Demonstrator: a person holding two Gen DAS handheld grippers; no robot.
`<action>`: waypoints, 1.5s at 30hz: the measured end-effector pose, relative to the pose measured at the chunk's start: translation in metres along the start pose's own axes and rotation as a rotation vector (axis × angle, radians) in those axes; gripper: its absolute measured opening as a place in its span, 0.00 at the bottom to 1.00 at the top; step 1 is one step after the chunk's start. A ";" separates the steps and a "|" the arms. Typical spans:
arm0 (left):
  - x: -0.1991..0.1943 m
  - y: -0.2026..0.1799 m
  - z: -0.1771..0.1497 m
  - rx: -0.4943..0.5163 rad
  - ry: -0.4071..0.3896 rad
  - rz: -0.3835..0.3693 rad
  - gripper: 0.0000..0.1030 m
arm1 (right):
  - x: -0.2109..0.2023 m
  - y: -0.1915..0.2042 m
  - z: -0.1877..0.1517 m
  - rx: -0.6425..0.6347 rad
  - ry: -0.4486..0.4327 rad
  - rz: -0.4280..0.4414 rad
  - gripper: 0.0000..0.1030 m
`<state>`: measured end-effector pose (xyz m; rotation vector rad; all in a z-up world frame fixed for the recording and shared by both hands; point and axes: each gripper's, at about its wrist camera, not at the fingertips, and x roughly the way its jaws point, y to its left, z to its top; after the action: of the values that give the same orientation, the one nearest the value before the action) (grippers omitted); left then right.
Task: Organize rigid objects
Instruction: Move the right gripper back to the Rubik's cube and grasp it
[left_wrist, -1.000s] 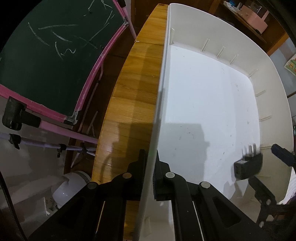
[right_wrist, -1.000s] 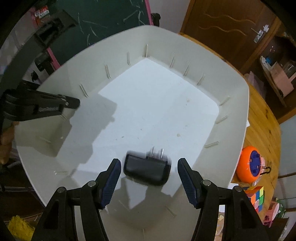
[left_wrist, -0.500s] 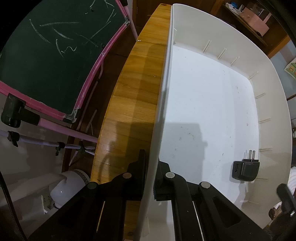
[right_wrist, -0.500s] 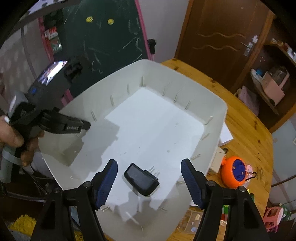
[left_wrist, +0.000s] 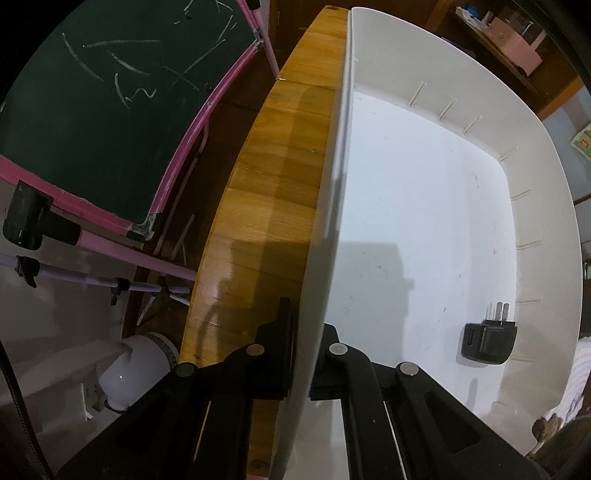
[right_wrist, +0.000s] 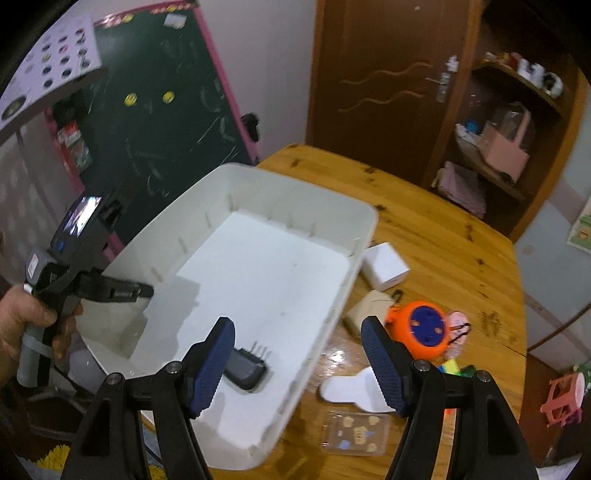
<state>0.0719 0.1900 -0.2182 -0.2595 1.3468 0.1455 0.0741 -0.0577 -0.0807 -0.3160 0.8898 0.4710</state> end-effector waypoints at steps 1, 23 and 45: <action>0.000 0.000 0.000 0.001 0.000 0.002 0.04 | -0.003 -0.005 0.000 0.015 -0.009 -0.005 0.70; 0.000 -0.001 -0.001 0.003 -0.010 0.001 0.04 | -0.073 -0.166 -0.024 0.303 -0.072 -0.276 0.70; 0.001 0.002 -0.002 -0.005 -0.022 -0.007 0.04 | 0.016 -0.159 -0.074 0.251 0.117 -0.098 0.70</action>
<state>0.0692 0.1913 -0.2195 -0.2667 1.3236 0.1454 0.1160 -0.2229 -0.1265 -0.1567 1.0307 0.2484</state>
